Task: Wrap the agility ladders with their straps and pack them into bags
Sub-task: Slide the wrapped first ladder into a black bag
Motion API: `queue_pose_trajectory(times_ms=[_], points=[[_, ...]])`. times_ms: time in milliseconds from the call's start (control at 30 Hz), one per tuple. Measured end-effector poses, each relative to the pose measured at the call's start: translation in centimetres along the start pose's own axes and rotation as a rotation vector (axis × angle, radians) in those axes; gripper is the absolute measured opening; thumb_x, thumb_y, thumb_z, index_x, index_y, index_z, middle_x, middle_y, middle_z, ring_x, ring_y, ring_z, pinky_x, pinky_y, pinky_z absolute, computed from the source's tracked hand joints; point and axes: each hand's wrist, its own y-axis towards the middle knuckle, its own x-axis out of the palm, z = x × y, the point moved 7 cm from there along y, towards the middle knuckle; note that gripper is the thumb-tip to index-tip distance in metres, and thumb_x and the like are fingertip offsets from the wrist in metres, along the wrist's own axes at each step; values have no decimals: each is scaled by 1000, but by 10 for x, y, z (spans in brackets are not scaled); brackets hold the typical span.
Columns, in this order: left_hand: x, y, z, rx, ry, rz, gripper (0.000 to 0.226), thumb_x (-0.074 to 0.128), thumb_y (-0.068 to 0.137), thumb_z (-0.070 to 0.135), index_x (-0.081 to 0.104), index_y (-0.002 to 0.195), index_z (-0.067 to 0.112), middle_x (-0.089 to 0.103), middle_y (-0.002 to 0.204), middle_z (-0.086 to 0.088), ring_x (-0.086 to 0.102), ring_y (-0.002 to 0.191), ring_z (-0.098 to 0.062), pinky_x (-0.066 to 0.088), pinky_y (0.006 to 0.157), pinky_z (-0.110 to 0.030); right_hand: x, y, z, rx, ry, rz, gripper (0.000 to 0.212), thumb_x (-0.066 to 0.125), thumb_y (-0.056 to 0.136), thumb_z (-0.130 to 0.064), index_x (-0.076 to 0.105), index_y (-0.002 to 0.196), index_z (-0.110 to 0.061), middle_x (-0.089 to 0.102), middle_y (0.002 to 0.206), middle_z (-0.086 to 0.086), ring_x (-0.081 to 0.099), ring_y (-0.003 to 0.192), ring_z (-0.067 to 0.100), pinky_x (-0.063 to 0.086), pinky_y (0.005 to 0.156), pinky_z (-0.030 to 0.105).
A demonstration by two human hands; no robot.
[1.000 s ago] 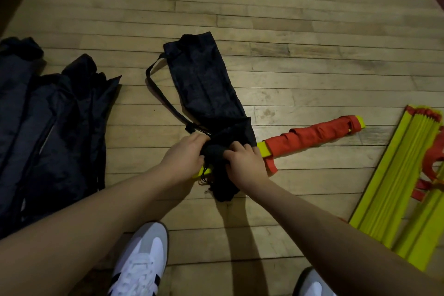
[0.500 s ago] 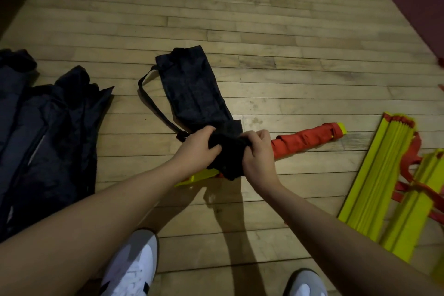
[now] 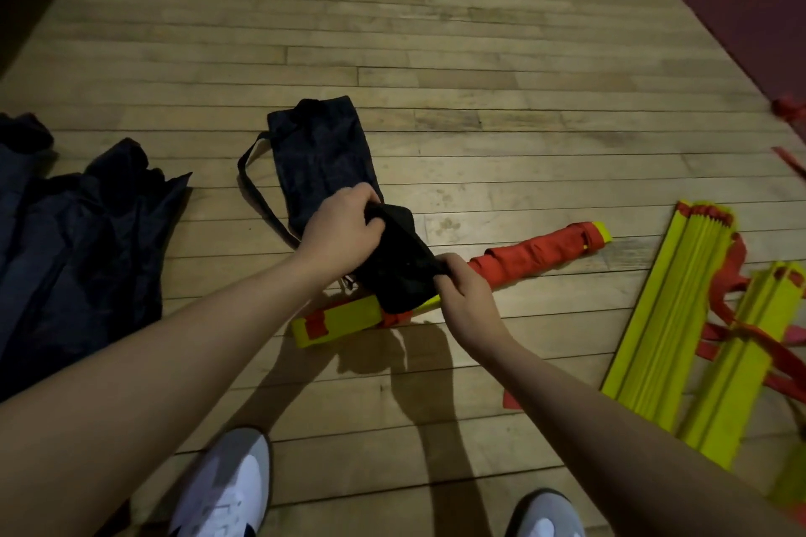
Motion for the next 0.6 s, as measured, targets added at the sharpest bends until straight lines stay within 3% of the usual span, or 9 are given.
queue_pose_trajectory(times_ms=[67,200,400,500,600], points=[[-2,5,-3,71,269,-4,18,52,93,17,53,110,12,49,104,-4,54,92,-24,45,71,-36,2,0,4,-35,-93,-62,26,45,91,-14,61,111,-15,66,97,-2,60,91,16,49,78,36],[-4,18,-7,207,640,1,21,53,94,17,51,111,5,49,108,-13,52,92,-30,32,66,-34,13,6,18,-227,-530,-153,41,57,81,-6,59,121,-14,63,114,3,56,106,26,41,89,35],[13,31,-11,370,735,-55,13,55,89,8,57,100,1,51,96,-17,50,81,-32,28,64,-35,51,18,34,-395,-906,-392,65,61,89,-33,33,146,-22,36,148,2,30,136,26,17,111,39],[22,37,-21,375,739,-92,16,53,91,11,56,105,3,51,101,-14,50,86,-29,27,68,-32,67,27,38,-451,-1001,-413,62,64,87,-36,39,141,-20,45,139,9,38,129,33,23,110,45],[24,39,-26,407,713,-88,16,55,90,11,57,103,3,52,100,-14,52,86,-30,28,68,-32,75,32,36,-559,-1026,-359,55,82,68,-32,59,116,-18,61,105,14,60,93,39,48,88,48]])
